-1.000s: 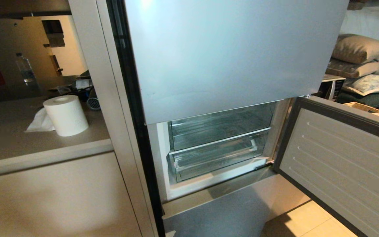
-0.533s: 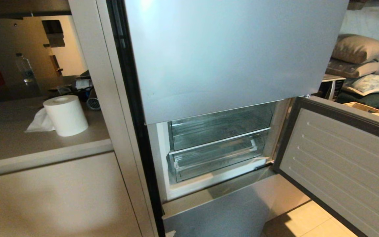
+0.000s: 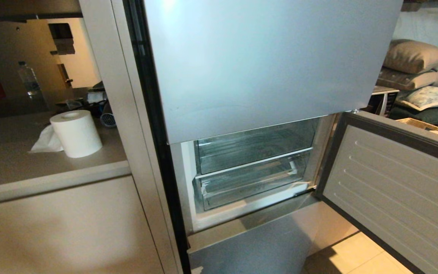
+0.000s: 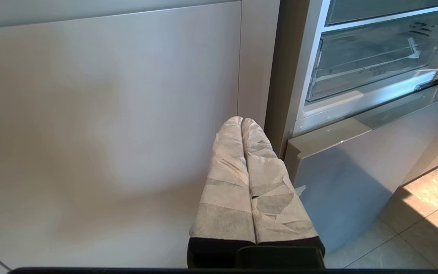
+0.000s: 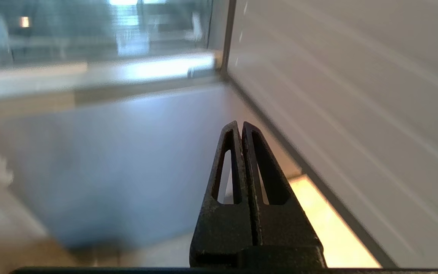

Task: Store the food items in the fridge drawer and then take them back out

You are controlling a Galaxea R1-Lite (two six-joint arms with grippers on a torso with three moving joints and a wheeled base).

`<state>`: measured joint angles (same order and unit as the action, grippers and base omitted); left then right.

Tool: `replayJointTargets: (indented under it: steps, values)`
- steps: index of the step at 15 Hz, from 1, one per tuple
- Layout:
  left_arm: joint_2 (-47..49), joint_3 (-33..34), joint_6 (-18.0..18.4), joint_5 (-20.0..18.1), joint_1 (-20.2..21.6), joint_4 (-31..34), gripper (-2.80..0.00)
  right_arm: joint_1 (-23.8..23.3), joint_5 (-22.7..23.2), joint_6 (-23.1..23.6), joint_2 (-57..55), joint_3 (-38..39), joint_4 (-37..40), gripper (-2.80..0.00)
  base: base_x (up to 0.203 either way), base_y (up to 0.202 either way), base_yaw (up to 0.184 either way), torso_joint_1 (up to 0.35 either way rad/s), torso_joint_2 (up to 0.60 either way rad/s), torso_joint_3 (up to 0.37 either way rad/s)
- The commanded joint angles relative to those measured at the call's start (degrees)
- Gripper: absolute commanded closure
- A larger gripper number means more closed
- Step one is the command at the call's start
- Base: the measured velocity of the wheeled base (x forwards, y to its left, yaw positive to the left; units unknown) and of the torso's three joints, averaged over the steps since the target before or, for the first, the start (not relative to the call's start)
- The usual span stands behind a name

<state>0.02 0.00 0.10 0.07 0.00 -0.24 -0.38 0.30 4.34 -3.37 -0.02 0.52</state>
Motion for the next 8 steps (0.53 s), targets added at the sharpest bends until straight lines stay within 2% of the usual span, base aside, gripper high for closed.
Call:
replayJointTargets:
  steps: [1,2,3,8]
  values:
    - [0.1,0.1,0.0,0.0,0.0,0.0,0.00,-0.1,-0.2,-0.8,3.4,0.0,0.1,0.00,0.000,0.000,0.000,0.000,0.00,0.000]
    - [0.0,0.1,0.0,0.0,0.0,0.0,0.00,-0.1,-0.3,-1.3,3.4,0.0,0.0,0.00,0.000,0.000,0.000,0.000,0.00,0.000]
    - [0.1,0.1,0.0,0.0,0.0,0.0,0.00,-0.2,-0.4,-4.0,3.4,0.0,-0.1,0.00,0.000,0.000,0.000,0.000,0.00,0.000]
    - [0.0,0.1,0.1,0.0,0.0,0.0,0.00,-0.1,-0.6,-4.3,3.4,0.0,-0.2,0.00,0.000,0.000,0.000,0.000,0.00,0.000]
